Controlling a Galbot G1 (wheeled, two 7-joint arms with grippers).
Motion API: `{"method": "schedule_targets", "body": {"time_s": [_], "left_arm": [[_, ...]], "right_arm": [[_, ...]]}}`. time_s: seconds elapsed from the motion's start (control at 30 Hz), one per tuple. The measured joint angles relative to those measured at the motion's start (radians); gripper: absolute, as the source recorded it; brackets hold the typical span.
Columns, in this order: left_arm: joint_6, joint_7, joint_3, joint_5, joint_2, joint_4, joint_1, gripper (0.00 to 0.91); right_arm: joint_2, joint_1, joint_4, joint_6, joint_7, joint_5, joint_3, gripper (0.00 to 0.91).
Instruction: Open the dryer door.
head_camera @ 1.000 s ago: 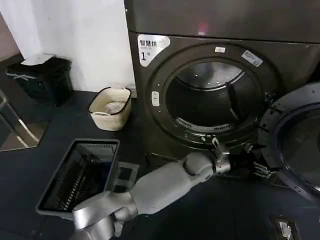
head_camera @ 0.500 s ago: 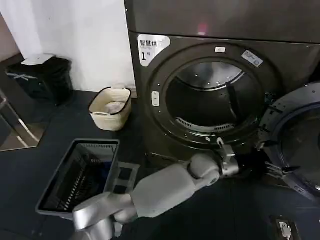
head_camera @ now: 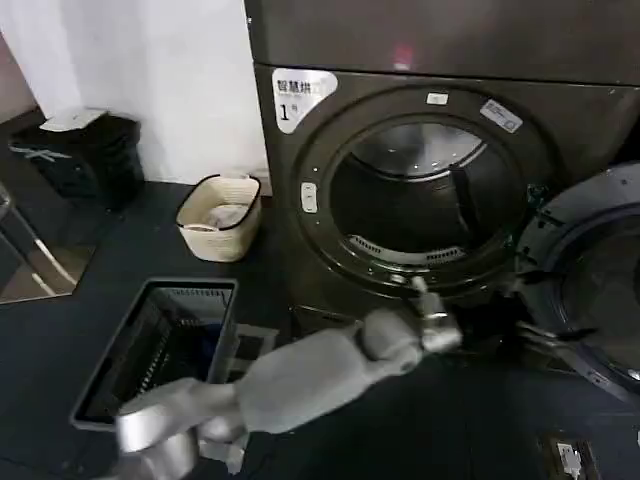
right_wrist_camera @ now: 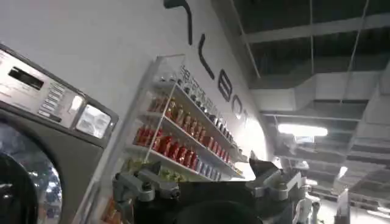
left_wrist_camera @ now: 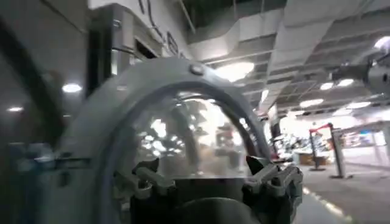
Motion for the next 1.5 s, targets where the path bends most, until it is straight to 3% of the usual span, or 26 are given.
{"method": "schedule_targets", "body": {"time_s": [0.4, 0.77, 1.17, 1.5], "left_arm": [[-0.013, -0.001, -0.001, -0.006, 0.221, -0.098, 0.023, 0.907], [-0.013, -0.014, -0.033, 0.03, 0.512, -0.275, 0.06, 0.907], [0.158, -0.017, -0.125, 0.193, 0.871, -0.424, 0.147, 0.907], [0.317, 0.024, -0.307, 0.341, 1.112, -0.494, 0.366, 0.907]], "right_arm": [[-0.009, 0.015, 0.011, -0.008, 0.006, -0.009, -0.01, 0.907], [-0.01, 0.034, 0.073, -0.042, 0.022, -0.058, -0.007, 0.907], [0.0, 0.057, 0.089, -0.049, 0.045, -0.094, 0.011, 0.907], [0.002, 0.084, 0.105, -0.048, 0.048, -0.096, -0.002, 0.907]]}}
